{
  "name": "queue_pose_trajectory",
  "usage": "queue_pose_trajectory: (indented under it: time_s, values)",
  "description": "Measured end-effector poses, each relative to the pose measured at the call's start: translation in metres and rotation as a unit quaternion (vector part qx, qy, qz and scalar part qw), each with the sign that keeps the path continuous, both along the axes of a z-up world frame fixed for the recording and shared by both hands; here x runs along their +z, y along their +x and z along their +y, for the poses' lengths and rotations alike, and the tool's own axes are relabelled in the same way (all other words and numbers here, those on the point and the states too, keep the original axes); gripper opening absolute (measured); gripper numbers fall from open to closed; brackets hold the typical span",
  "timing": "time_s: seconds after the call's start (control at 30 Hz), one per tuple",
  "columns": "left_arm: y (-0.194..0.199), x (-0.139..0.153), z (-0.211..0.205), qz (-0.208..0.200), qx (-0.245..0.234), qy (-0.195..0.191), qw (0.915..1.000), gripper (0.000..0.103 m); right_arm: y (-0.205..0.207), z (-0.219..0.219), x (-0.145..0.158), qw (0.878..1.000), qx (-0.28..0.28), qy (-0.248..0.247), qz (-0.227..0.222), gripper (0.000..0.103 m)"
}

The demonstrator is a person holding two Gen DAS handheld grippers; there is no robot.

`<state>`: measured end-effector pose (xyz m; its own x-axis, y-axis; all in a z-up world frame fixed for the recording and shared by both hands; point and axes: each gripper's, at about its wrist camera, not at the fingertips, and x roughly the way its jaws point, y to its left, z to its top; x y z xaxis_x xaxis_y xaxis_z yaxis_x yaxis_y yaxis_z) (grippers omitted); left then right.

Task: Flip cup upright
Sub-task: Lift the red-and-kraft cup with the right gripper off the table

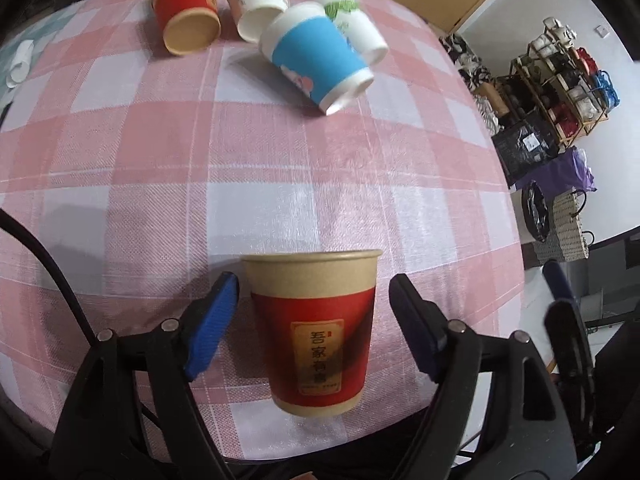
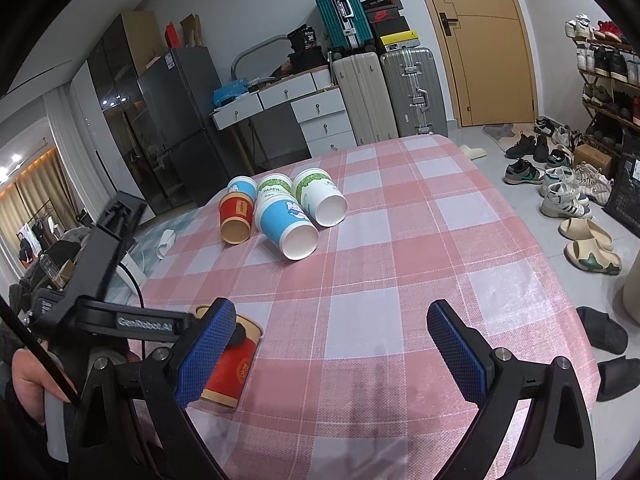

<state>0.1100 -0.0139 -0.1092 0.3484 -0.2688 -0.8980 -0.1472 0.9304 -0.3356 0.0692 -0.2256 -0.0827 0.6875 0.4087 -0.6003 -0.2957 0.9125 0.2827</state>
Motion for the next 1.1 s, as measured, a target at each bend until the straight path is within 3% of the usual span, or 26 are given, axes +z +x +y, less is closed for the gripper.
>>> queue_pose_trajectory:
  time_s: [0.3,0.43,0.57,0.77,0.93,1.1]
  values:
    - [-0.023,0.044,0.014,-0.062,0.026,0.026,0.9974,0.082,0.0,0.006,-0.001,1.0,0.007,0.0,0.007,0.098]
    - [-0.043,0.067,0.023,-0.101,0.044,0.037,0.9932,0.09,0.0,0.009,0.0,1.0,0.015,0.003,0.012,0.098]
    - [-0.065,0.089,0.033,-0.153,0.064,0.054,0.9847,0.102,-0.001,0.016,0.003,1.0,0.024,0.003,0.014,0.098]
    - [-0.089,0.109,0.042,-0.215,0.079,0.09,0.9693,0.102,-0.001,0.024,0.01,0.999,0.038,0.005,0.012,0.098]
    - [-0.107,0.112,0.039,-0.238,0.086,0.151,0.9556,0.102,0.001,0.026,0.014,0.999,0.044,0.018,0.023,0.098]
    - [-0.112,0.106,0.043,-0.225,0.092,0.158,0.9572,0.102,-0.001,0.034,0.02,0.998,0.059,0.02,0.026,0.098]
